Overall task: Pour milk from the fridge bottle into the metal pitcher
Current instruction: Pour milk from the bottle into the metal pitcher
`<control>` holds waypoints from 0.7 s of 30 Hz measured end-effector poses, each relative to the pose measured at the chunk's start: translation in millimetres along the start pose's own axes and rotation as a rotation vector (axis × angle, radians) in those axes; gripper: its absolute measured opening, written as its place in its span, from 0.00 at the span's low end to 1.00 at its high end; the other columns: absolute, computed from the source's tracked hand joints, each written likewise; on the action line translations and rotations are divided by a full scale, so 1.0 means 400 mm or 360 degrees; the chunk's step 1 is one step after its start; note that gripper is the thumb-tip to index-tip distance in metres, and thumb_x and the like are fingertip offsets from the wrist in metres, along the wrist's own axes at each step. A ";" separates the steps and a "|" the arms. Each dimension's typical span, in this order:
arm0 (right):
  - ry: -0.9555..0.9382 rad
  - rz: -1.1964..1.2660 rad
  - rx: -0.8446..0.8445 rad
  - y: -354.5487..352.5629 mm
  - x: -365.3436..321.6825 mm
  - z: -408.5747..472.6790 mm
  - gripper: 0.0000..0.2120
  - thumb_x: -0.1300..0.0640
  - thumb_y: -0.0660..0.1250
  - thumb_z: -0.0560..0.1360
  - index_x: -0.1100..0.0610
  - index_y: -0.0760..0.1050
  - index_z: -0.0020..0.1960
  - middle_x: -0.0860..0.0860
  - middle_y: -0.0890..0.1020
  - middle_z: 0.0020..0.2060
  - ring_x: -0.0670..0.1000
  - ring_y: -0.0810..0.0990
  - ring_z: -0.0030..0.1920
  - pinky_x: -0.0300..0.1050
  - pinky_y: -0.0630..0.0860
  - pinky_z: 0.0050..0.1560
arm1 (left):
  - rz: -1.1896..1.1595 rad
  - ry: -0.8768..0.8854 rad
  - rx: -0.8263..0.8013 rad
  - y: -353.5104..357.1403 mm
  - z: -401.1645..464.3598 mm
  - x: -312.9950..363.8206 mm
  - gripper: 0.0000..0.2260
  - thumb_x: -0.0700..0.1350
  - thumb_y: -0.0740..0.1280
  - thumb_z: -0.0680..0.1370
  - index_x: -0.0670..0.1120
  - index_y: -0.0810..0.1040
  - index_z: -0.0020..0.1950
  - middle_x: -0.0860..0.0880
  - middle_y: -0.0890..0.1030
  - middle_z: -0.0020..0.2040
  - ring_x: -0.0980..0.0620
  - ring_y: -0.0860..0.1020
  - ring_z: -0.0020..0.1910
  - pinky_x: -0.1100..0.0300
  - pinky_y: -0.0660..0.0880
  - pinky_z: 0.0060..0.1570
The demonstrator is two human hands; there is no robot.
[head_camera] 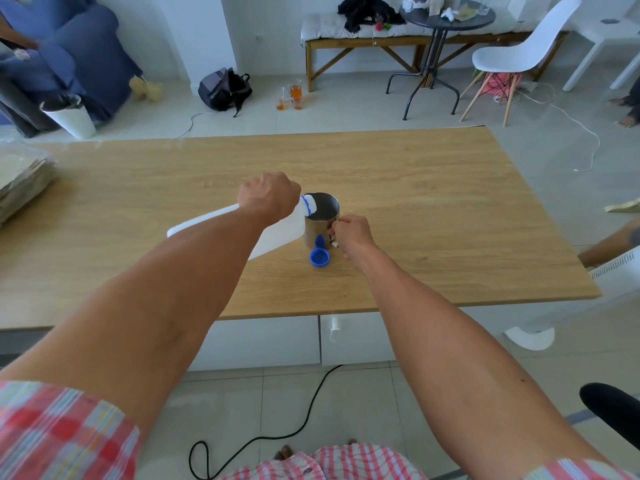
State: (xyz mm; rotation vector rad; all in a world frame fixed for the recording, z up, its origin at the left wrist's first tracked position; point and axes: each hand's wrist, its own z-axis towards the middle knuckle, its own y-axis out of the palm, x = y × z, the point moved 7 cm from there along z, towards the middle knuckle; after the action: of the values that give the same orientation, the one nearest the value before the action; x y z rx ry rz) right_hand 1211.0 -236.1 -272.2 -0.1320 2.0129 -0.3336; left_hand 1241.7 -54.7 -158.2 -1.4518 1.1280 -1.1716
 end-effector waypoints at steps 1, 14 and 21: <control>0.0000 0.0000 -0.0002 0.000 0.001 0.000 0.11 0.67 0.58 0.76 0.58 0.78 0.45 0.55 0.76 0.38 0.49 0.67 0.31 0.41 0.62 0.27 | -0.0002 -0.0003 -0.0007 0.000 0.000 0.000 0.11 0.46 0.56 0.80 0.44 0.74 0.43 0.46 0.74 0.37 0.48 0.70 0.32 0.53 0.67 0.40; 0.0009 0.0035 0.0003 0.005 0.005 0.008 0.12 0.67 0.59 0.77 0.60 0.80 0.45 0.55 0.77 0.38 0.50 0.69 0.33 0.42 0.63 0.28 | 0.0014 0.0030 -0.0021 -0.002 0.007 0.005 0.12 0.47 0.57 0.80 0.44 0.77 0.48 0.46 0.75 0.39 0.47 0.73 0.36 0.53 0.69 0.42; 0.0012 0.0031 0.0002 0.004 0.005 0.003 0.11 0.66 0.59 0.77 0.58 0.79 0.45 0.55 0.76 0.38 0.50 0.67 0.32 0.42 0.62 0.28 | 0.0010 0.0031 -0.0029 -0.005 0.009 0.006 0.12 0.47 0.56 0.80 0.44 0.77 0.47 0.45 0.75 0.39 0.48 0.72 0.34 0.53 0.68 0.41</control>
State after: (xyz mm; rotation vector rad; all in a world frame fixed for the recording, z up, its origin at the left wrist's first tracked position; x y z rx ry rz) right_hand 1211.4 -235.4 -274.8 -0.1102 2.0200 -0.3232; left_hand 1245.6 -56.5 -156.3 -1.4524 1.1585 -1.1767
